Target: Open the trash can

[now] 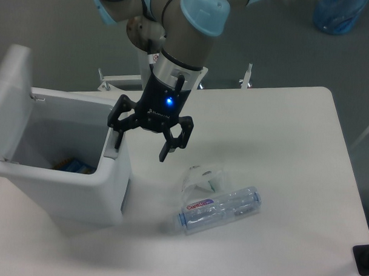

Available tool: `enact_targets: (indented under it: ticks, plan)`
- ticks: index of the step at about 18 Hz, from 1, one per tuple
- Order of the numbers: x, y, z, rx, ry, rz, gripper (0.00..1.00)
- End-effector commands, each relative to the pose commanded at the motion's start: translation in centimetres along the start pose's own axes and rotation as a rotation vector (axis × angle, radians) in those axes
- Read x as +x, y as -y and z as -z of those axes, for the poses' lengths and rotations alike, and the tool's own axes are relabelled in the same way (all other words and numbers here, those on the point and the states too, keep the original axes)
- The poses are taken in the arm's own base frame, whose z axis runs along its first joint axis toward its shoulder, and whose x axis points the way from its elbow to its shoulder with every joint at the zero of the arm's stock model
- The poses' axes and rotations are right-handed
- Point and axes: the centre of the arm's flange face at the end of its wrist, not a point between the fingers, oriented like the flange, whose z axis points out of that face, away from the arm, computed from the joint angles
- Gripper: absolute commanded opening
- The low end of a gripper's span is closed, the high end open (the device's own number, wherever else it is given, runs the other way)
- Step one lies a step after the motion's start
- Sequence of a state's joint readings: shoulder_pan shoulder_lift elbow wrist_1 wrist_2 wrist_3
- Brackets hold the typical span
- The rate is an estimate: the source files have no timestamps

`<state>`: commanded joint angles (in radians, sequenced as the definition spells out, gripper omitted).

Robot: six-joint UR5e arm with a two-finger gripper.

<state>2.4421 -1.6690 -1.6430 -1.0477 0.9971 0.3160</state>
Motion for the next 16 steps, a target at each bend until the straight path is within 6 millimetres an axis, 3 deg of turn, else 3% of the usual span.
enact_targets:
  ticks: [4,7,12,16]
  plan:
    - [-0.3,1.6,1.5,0.035,0.016,-0.022,1.0]
    - [-4.3,1.7,2.6,0.052,0.047,0.011,1.0]
    - [-8.7,0.8,1.1,-0.041,0.19,-0.033,1.0]
    - [-11.0,1.7,-0.3,-0.093,0.249,-0.094,1.0]
